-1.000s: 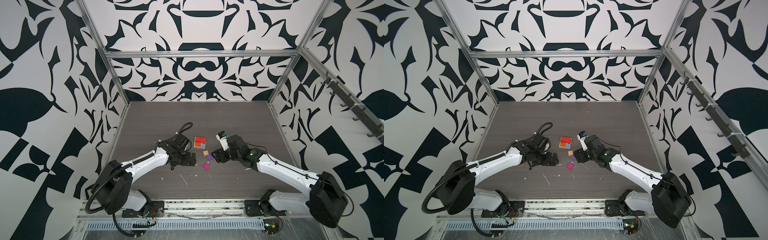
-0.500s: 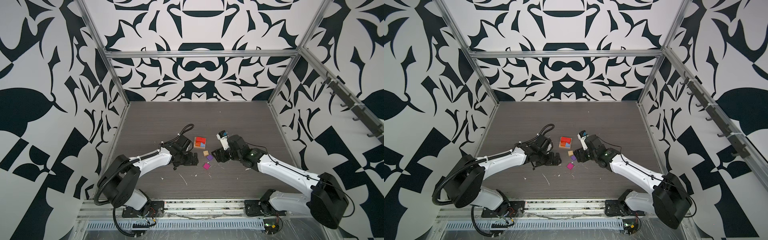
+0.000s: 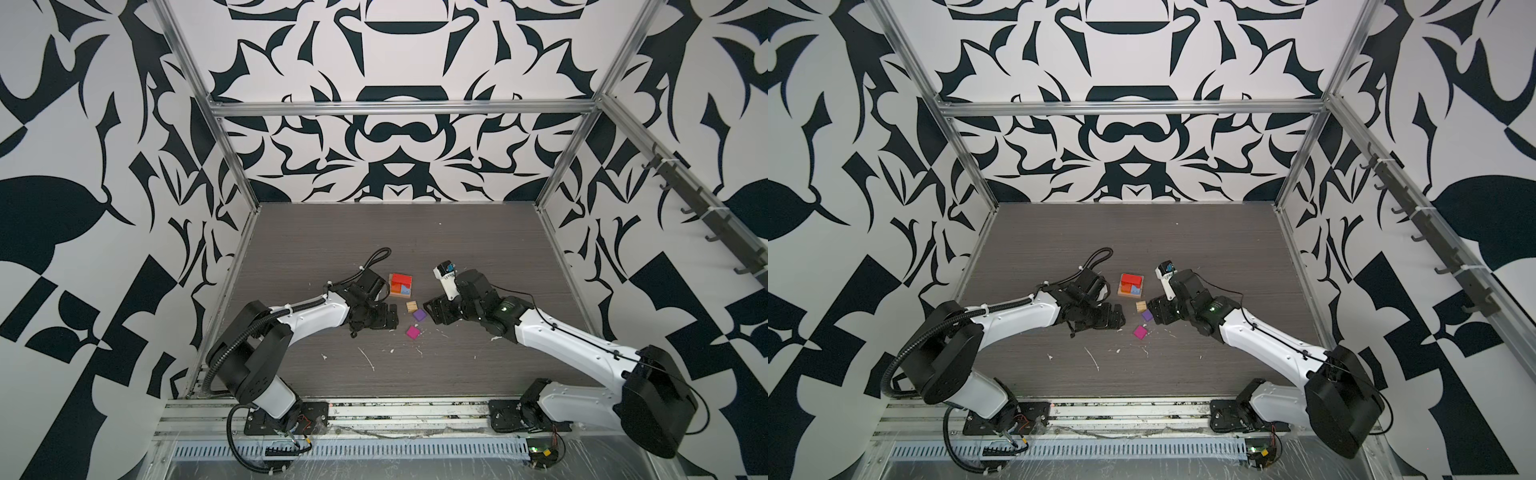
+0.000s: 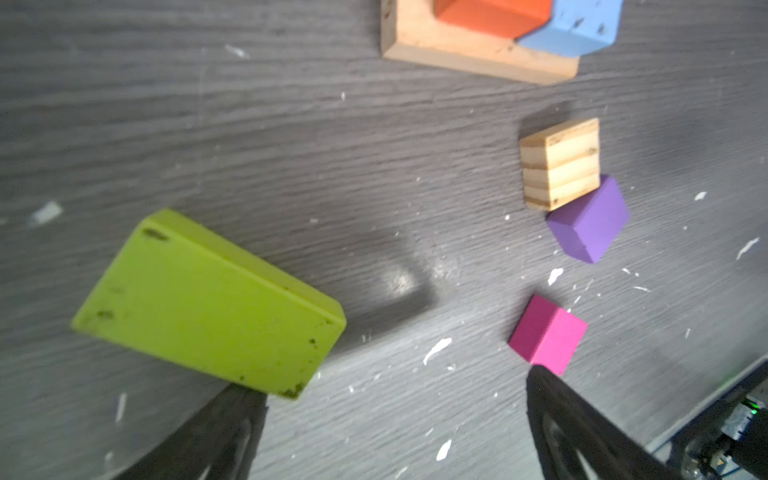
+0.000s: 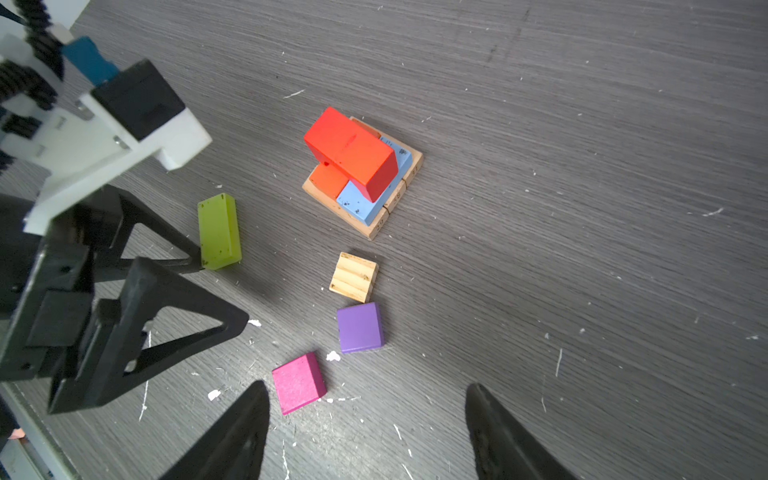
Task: Build the wood block tower
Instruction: 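Move the left gripper over the lime green block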
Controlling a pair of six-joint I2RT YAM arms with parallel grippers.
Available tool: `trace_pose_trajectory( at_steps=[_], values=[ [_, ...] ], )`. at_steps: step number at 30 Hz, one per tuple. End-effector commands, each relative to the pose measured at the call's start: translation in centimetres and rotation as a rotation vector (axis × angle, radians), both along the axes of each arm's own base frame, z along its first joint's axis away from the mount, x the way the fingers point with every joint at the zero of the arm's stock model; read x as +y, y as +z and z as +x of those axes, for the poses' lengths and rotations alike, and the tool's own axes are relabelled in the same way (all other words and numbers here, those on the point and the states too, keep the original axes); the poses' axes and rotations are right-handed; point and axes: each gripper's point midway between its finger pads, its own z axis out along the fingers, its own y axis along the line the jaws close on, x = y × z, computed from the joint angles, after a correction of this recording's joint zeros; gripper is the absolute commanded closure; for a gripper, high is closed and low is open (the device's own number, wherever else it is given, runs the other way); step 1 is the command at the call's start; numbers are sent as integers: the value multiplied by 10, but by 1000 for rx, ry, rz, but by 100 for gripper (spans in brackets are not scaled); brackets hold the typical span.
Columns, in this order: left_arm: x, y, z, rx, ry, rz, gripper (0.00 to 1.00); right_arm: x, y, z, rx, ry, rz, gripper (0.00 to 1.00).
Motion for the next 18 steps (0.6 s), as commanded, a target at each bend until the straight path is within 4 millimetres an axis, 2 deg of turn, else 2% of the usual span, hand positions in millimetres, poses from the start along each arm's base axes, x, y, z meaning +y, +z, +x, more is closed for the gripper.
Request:
trace_pose_trajectory(
  at_steps=[1, 10, 18],
  values=[
    [-8, -3, 2, 17, -3, -13, 1, 2, 22, 7, -60, -12, 33, 22],
    [-30, 1, 7, 16, -37, -33, 1, 2, 24, 8, -66, -10, 30, 22],
    [-15, 26, 9, -25, -34, 46, 0, 0, 24, 9, -71, -14, 24, 22]
  ],
)
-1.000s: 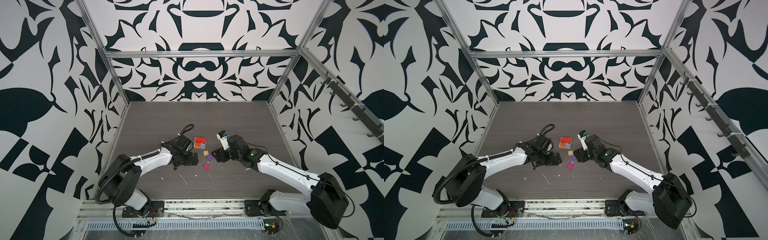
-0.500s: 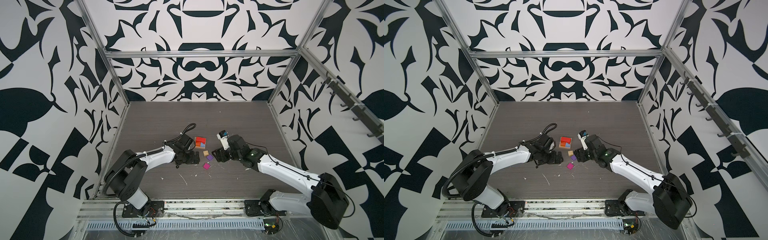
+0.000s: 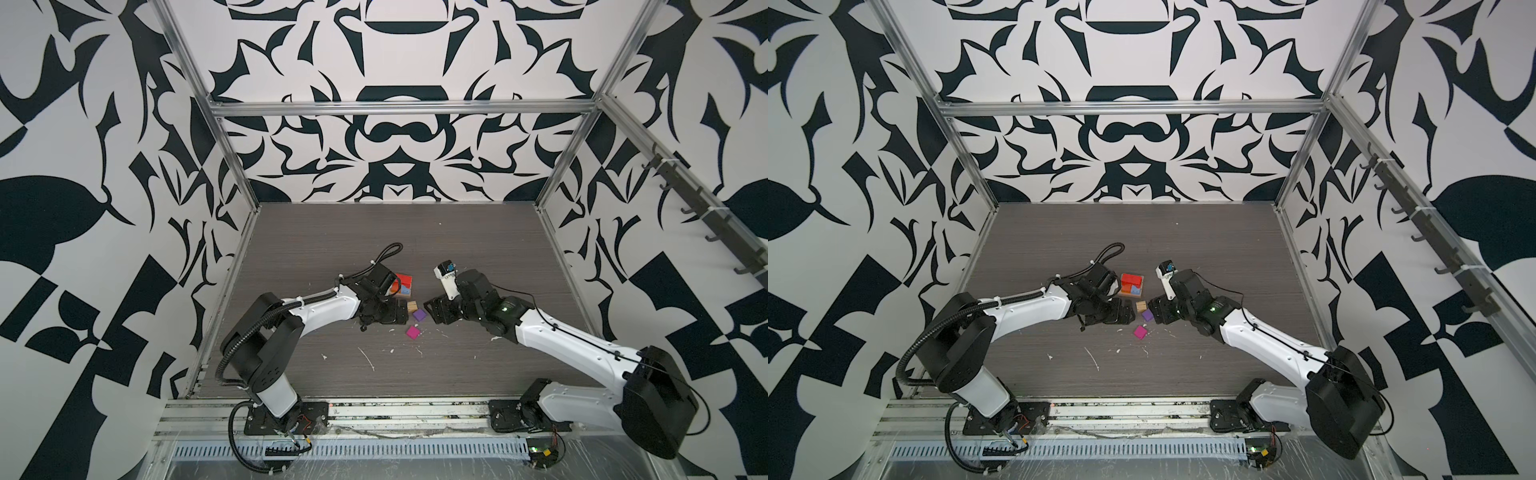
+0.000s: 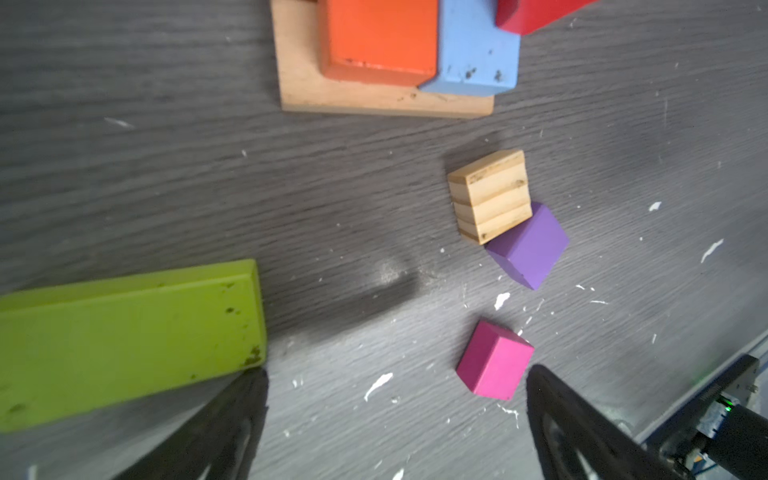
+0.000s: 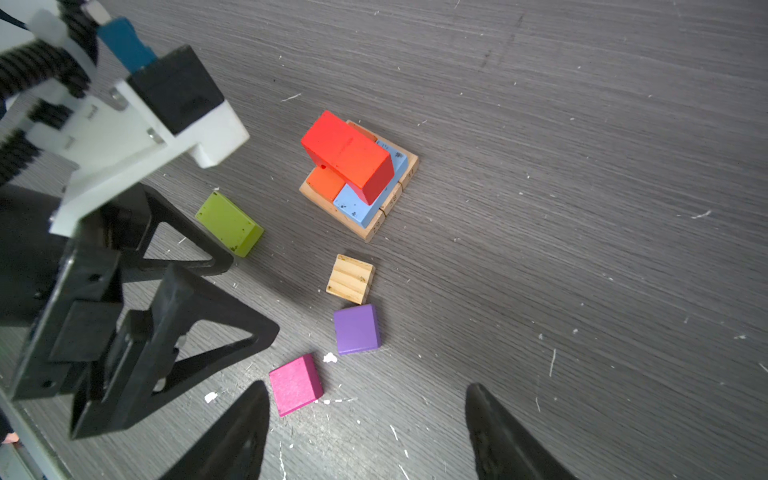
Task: Build the wood block tower
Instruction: 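Move the left gripper over the lime green block, then lower the left gripper onto the lime green block and close on it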
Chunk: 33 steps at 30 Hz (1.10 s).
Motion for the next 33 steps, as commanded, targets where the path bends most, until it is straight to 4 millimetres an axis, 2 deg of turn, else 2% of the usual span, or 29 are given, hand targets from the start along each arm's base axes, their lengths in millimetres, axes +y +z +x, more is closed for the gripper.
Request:
trace_pose_trajectory(
  at_steps=[1, 8, 17, 27, 33],
  values=[
    [13, 18, -2, -21, 1, 62, 0, 2, 22, 8, -61, -8, 29, 22],
    [38, 39, 4, -88, 7, 186, 0, 4, 23, 9, -59, -4, 32, 22],
    [64, 38, 13, -103, 24, 347, 0, 5, 22, 9, -53, -5, 41, 22],
    [66, 19, 29, -69, 58, 369, 1, 5, 23, 8, -50, -9, 42, 22],
    [59, 13, 40, -55, 59, 359, 2, 5, 22, 8, -49, -8, 41, 22]
  ],
)
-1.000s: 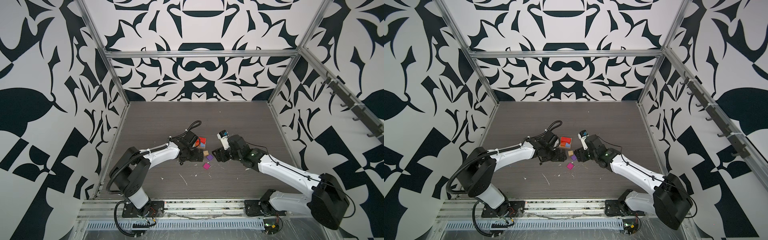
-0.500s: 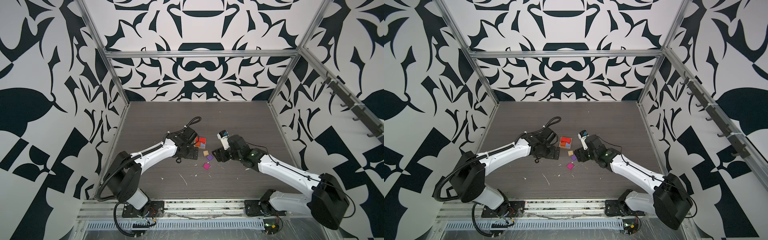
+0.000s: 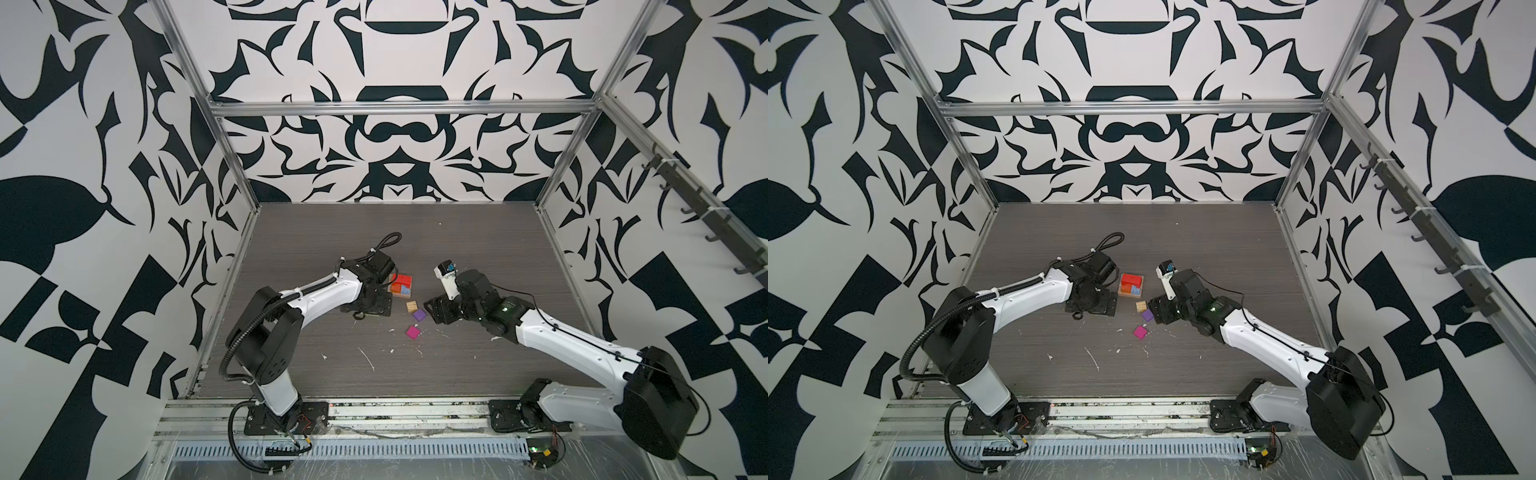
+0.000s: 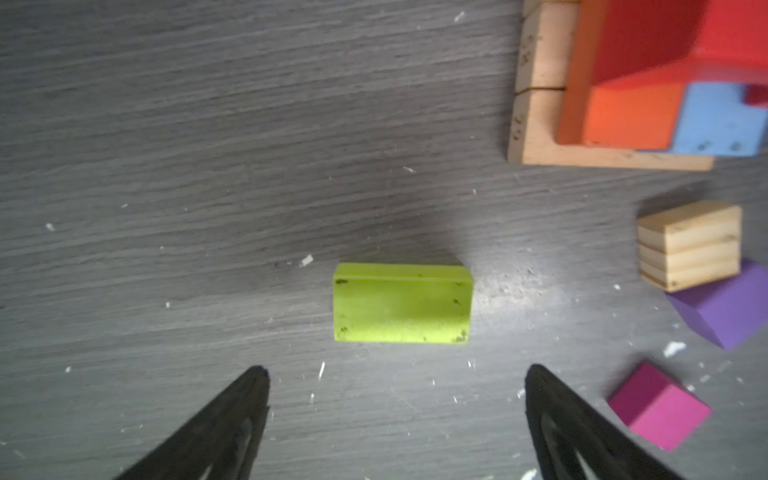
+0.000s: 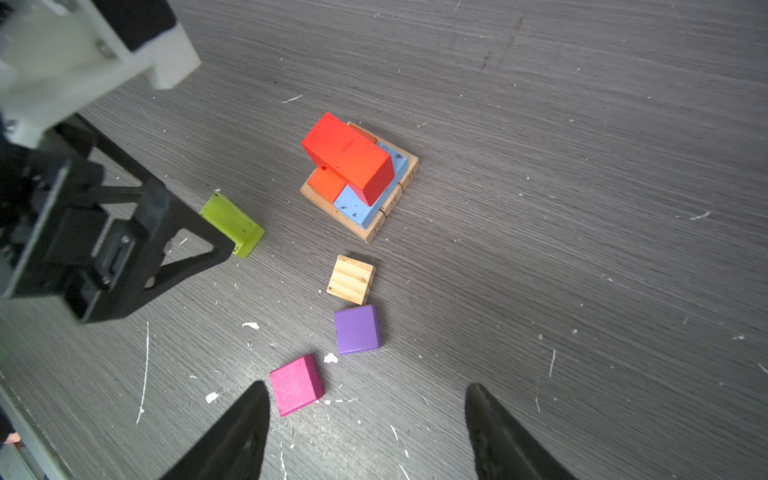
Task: Build the wood block tower
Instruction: 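Lower the left gripper onto the lime green block and close on it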
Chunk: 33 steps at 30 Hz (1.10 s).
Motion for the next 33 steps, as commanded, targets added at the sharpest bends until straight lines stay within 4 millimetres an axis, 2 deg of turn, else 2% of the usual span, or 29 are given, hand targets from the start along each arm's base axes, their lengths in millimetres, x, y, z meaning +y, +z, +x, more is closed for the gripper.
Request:
trace_pose_trajectory(
  at_steps=[1, 22, 33],
  values=[
    [-7, 3, 9, 1, -4, -8, 3, 5, 22, 8, -49, -9, 39, 22],
    [-10, -25, 8, 52, 1, 10, 11, 5, 22, 8, -48, -7, 42, 22],
    [-4, -36, 8, 69, 10, 17, 14, 6, 22, 8, -45, -2, 41, 22]
  ],
)
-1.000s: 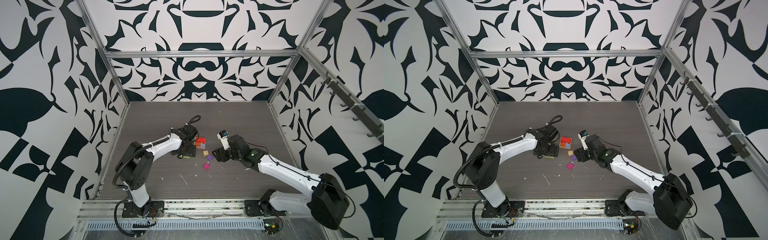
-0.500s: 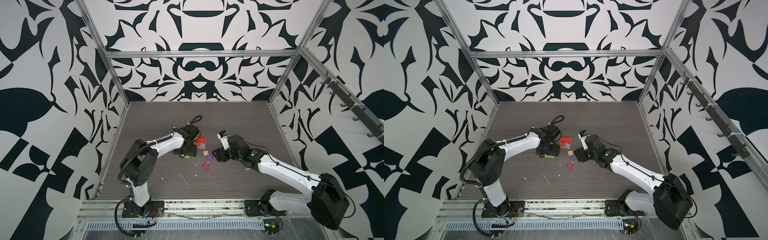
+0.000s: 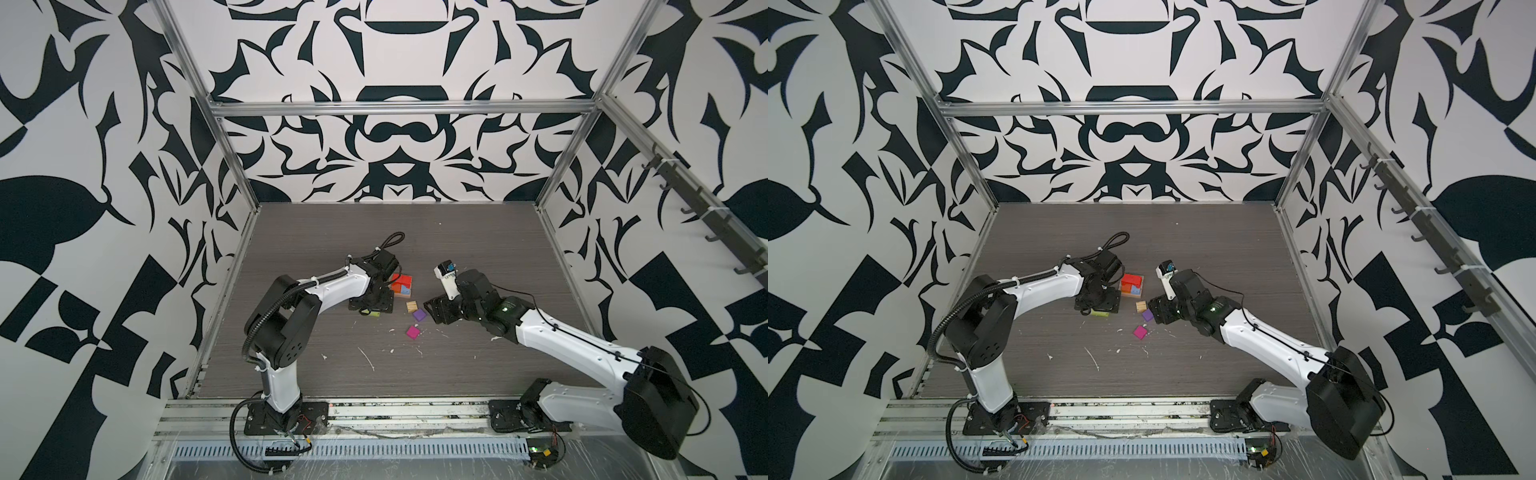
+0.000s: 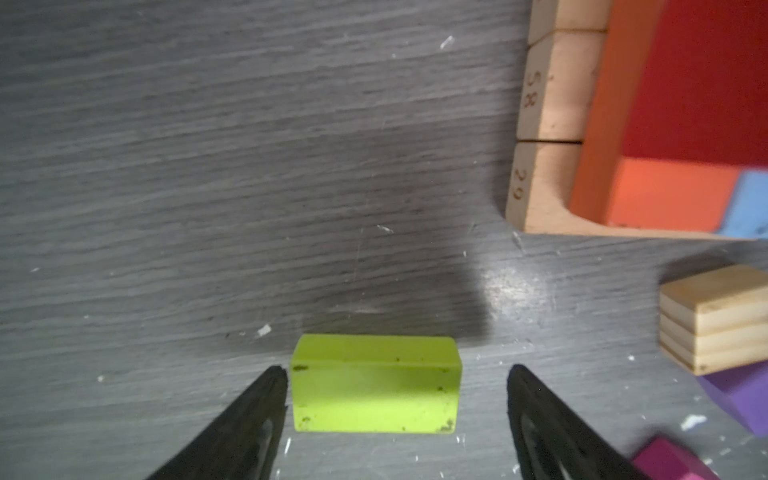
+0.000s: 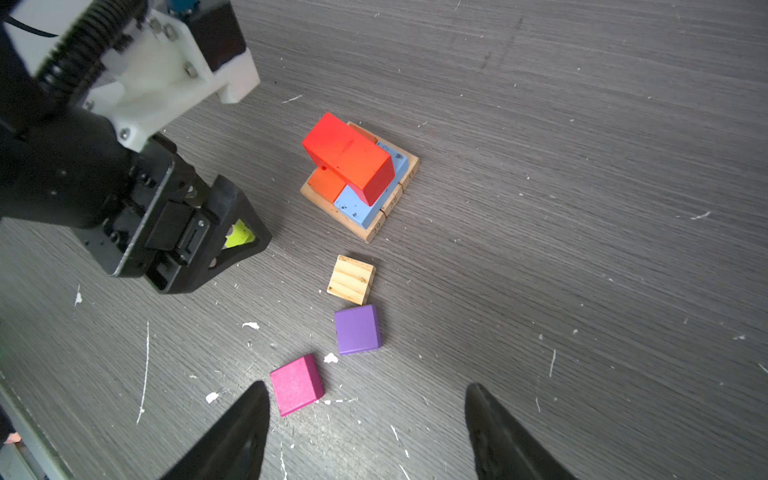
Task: Build the wood block tower
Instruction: 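Lower the left gripper onto the lime green block and close on it, then lift the lime green block and carry it toward the stack with the left gripper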
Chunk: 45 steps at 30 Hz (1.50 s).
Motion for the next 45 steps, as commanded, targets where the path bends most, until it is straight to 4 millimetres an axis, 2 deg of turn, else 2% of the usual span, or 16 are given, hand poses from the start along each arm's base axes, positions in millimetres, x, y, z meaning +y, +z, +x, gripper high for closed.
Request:
trace_pose_trajectory(
  at_steps=[1, 15, 28, 37, 45],
  values=[
    [8, -12, -6, 39, 6, 21, 14, 6, 22, 8, -46, -2, 40, 22],
    [11, -23, -9, 57, 12, 24, 21, 8, 22, 10, -41, 2, 39, 23],
    [13, -26, -12, 67, 18, 29, 33, 7, 22, 9, -41, 0, 38, 23],
    [14, -15, -10, 57, 18, 31, 43, 7, 20, 8, -40, -2, 39, 23],
    [10, 4, -5, 35, 15, 19, 44, 6, 21, 8, -44, -5, 40, 23]
  ],
)
